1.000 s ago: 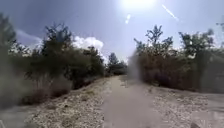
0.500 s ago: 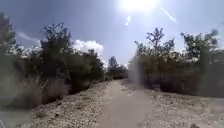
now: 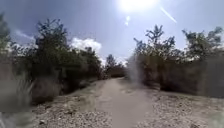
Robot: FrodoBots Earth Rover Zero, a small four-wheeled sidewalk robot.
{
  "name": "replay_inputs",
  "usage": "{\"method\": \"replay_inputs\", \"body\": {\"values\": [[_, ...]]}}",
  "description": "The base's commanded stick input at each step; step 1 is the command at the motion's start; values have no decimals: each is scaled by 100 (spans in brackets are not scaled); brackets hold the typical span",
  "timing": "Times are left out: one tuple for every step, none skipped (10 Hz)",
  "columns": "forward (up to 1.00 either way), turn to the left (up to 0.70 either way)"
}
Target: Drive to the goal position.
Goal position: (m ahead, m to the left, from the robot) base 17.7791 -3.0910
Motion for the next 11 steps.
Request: {"method": "replay_inputs", "body": {"values": [[60, 1], [60, 1], [60, 1], [60, 1], [60, 1], [60, 1], [60, 1], [60, 1], [60, 1], [60, 1], [60, 1]]}}
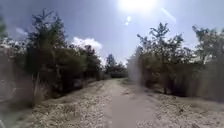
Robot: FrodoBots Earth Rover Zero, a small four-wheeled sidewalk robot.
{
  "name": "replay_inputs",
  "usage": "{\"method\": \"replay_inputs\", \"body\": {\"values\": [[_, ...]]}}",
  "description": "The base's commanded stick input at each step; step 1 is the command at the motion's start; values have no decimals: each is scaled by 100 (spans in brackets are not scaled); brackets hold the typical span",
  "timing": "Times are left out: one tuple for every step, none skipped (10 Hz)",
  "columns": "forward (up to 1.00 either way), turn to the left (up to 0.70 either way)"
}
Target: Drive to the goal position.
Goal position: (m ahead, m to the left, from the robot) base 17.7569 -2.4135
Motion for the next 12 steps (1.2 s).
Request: {"method": "replay_inputs", "body": {"values": [[60, 1], [60, 1], [60, 1], [60, 1], [60, 11], [60, 15], [60, 9], [60, 4], [60, 1], [60, 1], [60, 1], [60, 1]]}}
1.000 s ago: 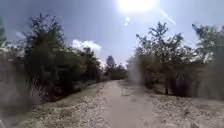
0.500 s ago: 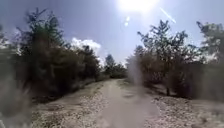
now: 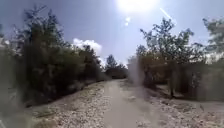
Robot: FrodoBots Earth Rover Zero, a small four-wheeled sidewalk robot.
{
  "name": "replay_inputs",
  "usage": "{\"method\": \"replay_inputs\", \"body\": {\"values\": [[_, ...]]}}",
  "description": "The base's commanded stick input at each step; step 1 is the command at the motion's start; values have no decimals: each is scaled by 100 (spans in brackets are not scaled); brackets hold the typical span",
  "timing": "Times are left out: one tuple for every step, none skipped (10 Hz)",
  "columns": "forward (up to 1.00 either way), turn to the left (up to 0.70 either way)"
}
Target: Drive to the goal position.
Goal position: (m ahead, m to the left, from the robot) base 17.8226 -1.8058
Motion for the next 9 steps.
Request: {"method": "replay_inputs", "body": {"values": [[60, 1], [60, 1], [60, 1], [60, 1], [60, 1], [60, 1], [60, 1], [60, 1], [60, 1]]}}
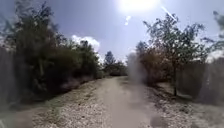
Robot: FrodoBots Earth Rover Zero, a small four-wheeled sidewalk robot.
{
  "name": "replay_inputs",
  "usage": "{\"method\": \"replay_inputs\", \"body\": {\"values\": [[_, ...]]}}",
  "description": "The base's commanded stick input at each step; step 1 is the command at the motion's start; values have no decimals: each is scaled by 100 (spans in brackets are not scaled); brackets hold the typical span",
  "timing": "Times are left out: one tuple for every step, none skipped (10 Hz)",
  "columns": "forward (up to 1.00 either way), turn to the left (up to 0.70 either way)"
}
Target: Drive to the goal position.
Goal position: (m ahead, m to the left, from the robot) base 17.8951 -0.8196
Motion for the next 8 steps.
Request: {"method": "replay_inputs", "body": {"values": [[60, 1], [60, 1], [60, 1], [60, 7], [60, 14], [60, 15], [60, 15], [60, 1]]}}
